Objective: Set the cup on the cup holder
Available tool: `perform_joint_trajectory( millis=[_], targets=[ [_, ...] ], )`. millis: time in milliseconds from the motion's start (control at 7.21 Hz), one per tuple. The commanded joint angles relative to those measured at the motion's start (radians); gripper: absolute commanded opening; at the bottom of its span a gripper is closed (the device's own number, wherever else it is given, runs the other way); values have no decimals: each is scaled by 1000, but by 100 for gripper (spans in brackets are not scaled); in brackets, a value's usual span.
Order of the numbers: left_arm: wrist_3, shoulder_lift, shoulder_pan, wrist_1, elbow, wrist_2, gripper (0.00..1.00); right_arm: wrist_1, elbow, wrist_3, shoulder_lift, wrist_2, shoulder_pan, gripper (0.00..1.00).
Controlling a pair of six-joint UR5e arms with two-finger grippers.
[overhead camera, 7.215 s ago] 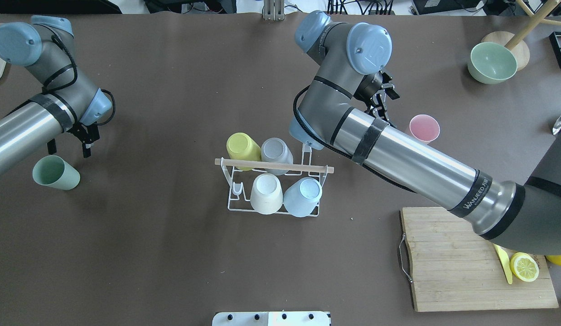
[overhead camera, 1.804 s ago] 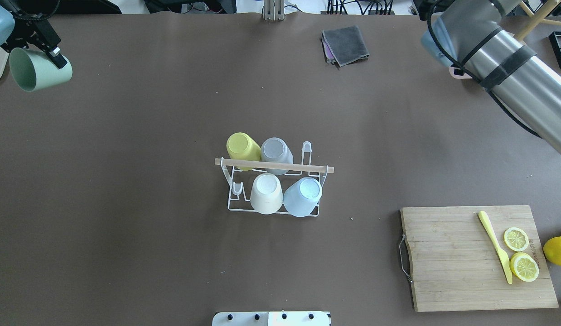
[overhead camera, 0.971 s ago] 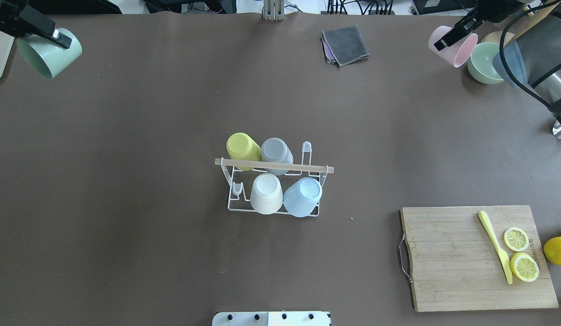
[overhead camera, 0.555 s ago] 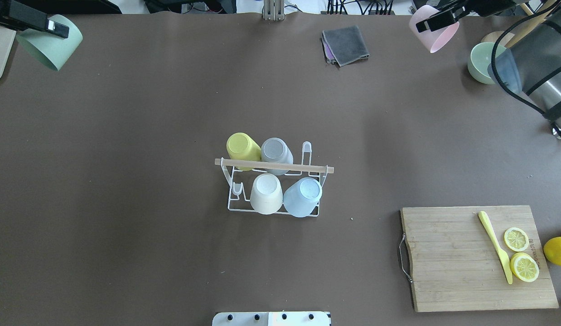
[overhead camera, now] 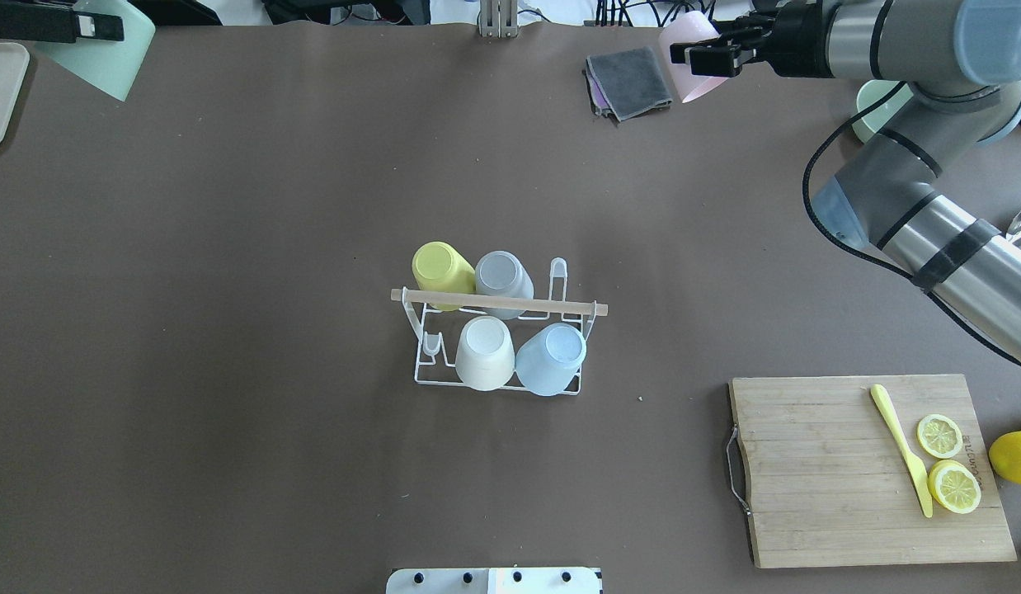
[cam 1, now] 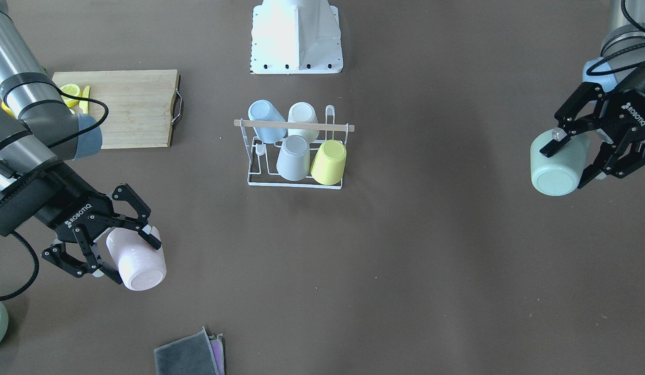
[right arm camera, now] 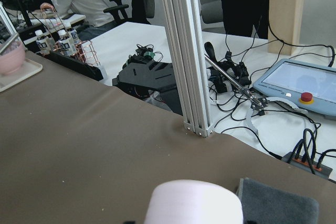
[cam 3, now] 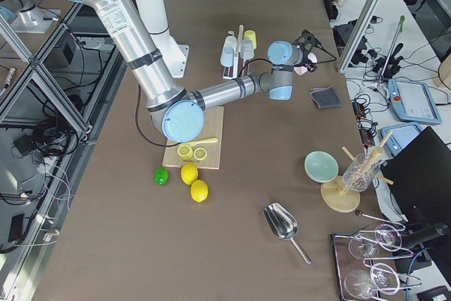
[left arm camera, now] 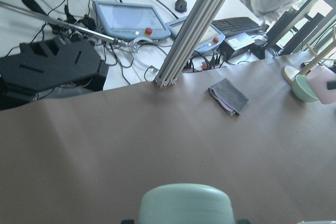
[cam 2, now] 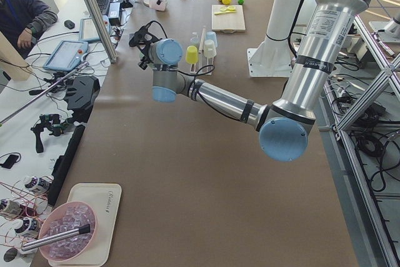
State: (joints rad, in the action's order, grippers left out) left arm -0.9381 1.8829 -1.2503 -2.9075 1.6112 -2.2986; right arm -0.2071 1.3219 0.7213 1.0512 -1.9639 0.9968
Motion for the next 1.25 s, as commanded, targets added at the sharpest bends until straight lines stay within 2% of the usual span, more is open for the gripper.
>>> perform_joint_trajectory(
  millis=[0, 139, 278, 416, 555, 694, 833, 971, 1110],
  targets=[
    [2, 10, 43, -170, 9, 110, 19, 165, -13, 30, 30, 139, -67, 50],
    [45, 22, 125, -243, 6, 160, 19, 182, -18, 32, 39, 164, -78, 50],
    [53, 33, 197, -322, 18, 232, 13, 230, -24, 62, 64, 187, -82, 50],
    [58, 59, 303, -393, 41, 354, 12, 343, -48, 67, 107, 191, -84, 50],
    [105, 56, 434, -479, 47, 481, 11, 401, -55, 69, 136, 191, -84, 50],
    [219, 48, 524, -545, 49, 540, 11, 414, -61, 84, 139, 191, -101, 50],
    [313, 45, 595, -627, 36, 582, 11, 470, -72, 122, 138, 239, -157, 50],
    [403, 39, 659, -692, 9, 632, 11, 526, -96, 166, 136, 393, -215, 50],
    [471, 56, 728, -779, -69, 707, 12, 541, -98, 177, 119, 426, -236, 50]
  ],
)
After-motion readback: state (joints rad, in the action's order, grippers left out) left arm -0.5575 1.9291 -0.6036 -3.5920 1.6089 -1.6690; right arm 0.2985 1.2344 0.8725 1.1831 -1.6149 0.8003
